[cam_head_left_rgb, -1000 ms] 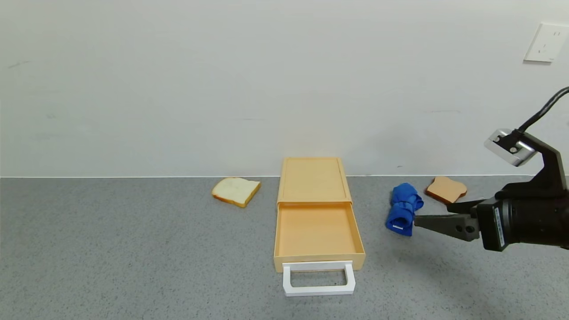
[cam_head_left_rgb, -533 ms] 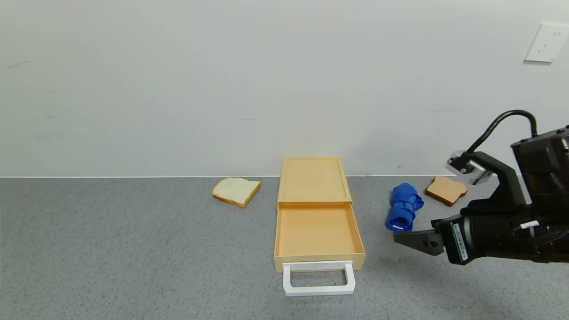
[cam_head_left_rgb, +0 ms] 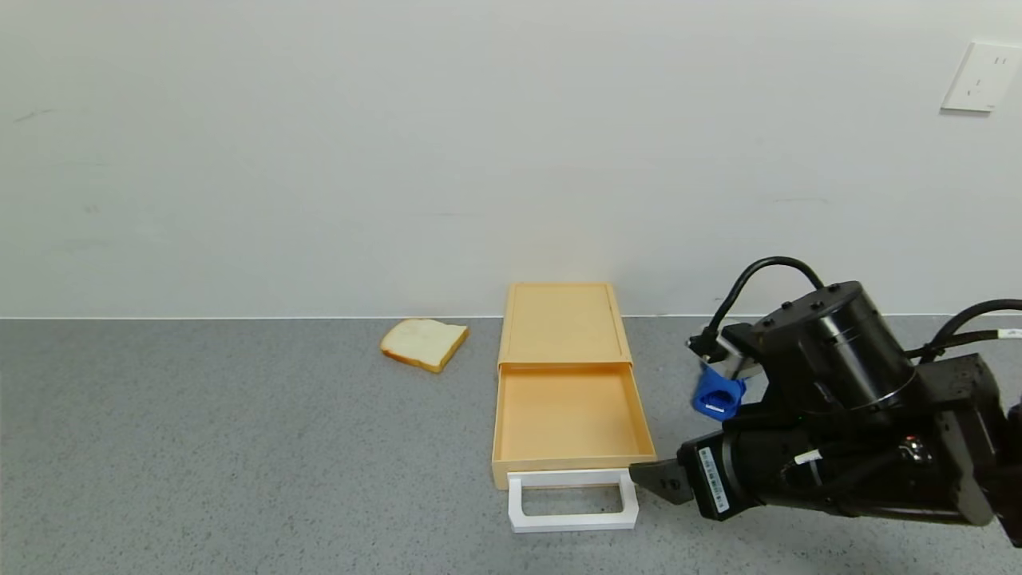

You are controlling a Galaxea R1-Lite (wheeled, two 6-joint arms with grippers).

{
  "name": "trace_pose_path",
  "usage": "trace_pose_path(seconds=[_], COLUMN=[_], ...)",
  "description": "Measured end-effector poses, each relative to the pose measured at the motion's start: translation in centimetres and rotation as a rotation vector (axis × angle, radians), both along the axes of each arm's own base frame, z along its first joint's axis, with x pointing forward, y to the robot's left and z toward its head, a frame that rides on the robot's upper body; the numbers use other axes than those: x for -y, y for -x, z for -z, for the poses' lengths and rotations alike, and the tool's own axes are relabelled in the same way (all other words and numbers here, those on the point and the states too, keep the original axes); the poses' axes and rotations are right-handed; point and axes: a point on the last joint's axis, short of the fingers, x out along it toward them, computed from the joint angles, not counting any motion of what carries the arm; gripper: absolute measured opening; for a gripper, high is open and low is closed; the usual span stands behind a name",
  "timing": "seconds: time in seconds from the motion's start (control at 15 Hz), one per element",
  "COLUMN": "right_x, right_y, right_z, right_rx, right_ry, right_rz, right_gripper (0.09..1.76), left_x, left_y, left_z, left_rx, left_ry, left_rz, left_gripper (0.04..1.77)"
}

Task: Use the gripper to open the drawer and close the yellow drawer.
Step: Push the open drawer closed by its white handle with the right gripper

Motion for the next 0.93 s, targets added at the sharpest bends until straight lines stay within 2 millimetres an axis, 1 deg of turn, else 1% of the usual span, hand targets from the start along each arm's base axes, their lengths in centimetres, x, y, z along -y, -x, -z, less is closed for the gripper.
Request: trace_pose_path(seconds=[0.4,0.73,0.93], right_x=[-4.8,-9.3,-11.7], right_y=[0.5,0.1,-0.3], right_z=[1.8,2.8,3.2], right_rx=[-0.022,-0.009,-0.042], right_ry=[0.044,0.069,0.092], right_rz=[-0.051,-0.097,-0.071], right_gripper=[1.71,1.71,1.71], left_x=[0.0,0.0,0.0], left_y=[0.0,0.0,0.0], left_z=[0.0,0.0,0.0], left_rx=[0.000,0.000,0.000], left_ry=[0.000,0.000,0.000], left_rz=[0.000,0.000,0.000], left_gripper=[1.72,1.72,1.72])
